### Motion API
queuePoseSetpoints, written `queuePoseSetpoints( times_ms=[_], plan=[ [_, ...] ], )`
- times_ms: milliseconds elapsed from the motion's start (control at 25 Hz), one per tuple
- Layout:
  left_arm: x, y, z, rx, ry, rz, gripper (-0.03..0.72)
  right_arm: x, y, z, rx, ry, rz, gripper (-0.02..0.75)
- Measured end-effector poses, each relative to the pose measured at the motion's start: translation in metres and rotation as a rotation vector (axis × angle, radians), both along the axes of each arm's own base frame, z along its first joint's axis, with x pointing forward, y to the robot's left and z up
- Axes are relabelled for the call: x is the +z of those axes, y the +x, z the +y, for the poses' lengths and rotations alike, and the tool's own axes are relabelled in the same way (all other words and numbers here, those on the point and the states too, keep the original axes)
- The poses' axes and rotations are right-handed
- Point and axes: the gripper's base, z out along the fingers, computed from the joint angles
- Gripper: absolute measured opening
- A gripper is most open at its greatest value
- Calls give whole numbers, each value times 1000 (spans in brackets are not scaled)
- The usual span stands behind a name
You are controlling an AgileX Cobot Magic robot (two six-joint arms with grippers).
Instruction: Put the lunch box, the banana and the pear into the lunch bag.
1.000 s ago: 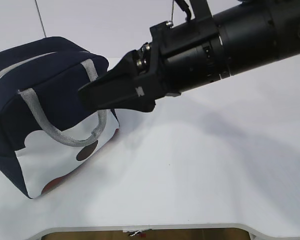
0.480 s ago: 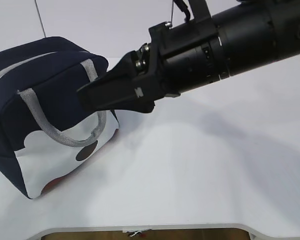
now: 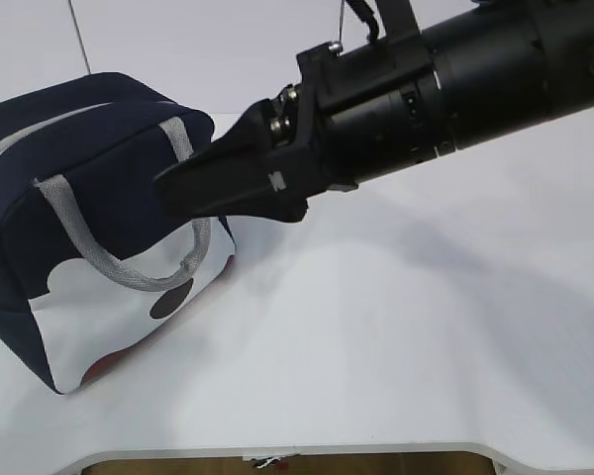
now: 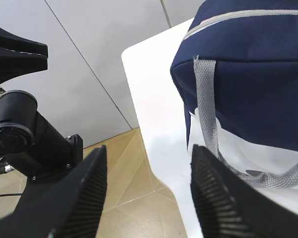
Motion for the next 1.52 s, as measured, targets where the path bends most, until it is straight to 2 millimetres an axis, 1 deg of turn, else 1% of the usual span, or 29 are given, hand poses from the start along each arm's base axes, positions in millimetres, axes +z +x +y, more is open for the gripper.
queuePoseSetpoints(
  times_ms=[400,640,800,1040,1200,1520],
  plan=[
    [0,0,0,0,0,0,244,0,1,0,-12,-2,-7,438],
    [0,0,0,0,0,0,244,0,6,-1,-64,-7,-23,438],
    [0,0,0,0,0,0,244,-3,3,-7,-115,-20,-33,438],
    [0,0,0,0,0,0,244,-1,-15,-29,-243,-31,-86,438],
    [0,0,0,0,0,0,244,-2,-31,-41,-283,-36,-101,438],
    [0,0,0,0,0,0,244,0,-72,-71,-356,-14,-166,438]
  ],
)
